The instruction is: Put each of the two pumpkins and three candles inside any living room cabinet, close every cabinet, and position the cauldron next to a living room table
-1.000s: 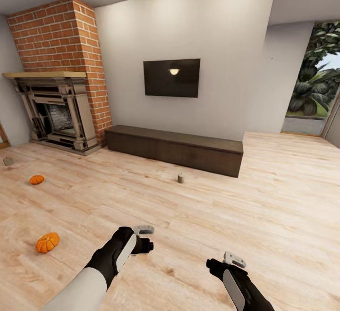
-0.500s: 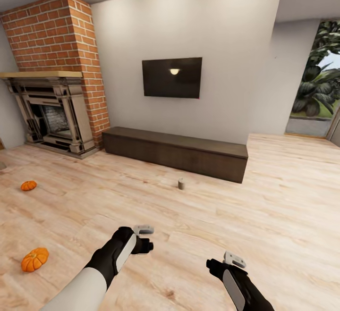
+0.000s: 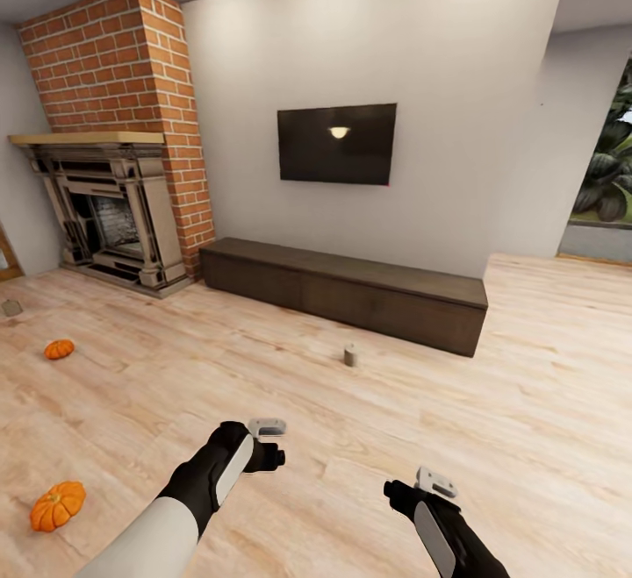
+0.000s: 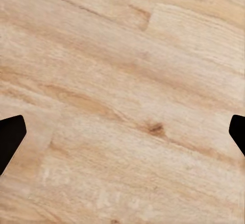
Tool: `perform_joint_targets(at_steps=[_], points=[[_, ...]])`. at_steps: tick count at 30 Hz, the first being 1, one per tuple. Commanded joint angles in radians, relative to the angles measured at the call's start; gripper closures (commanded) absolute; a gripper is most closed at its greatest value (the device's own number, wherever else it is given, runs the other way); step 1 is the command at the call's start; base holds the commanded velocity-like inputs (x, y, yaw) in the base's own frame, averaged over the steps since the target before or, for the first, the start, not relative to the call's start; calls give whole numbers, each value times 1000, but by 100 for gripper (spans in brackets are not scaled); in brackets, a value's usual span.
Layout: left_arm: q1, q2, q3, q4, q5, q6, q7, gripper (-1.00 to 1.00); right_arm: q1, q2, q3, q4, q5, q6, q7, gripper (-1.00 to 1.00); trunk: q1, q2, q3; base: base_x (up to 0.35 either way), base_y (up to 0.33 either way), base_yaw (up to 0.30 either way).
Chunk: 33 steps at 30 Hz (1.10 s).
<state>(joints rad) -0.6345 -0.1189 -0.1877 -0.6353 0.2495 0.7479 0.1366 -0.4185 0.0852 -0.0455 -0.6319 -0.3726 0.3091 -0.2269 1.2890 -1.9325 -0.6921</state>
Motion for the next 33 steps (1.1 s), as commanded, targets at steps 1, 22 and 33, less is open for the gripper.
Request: perform_joint_targets(at_steps=[1,22,33], points=[[-1,1,-4,-1,10,4,9,-100,0,1,-2,-2,-9,3,-5,-100,0,0,-1,329,0,3],[-1,1,-4,-1,10,3,9,-100,0,1,-1,0,-1,-9,-6,-100,0,0,-1,329,0,155],[-1,0,-3,-1,11,3,9,-100,0,0,1,0,3,-22,-8,-100,0,0,-1,329,0,99]])
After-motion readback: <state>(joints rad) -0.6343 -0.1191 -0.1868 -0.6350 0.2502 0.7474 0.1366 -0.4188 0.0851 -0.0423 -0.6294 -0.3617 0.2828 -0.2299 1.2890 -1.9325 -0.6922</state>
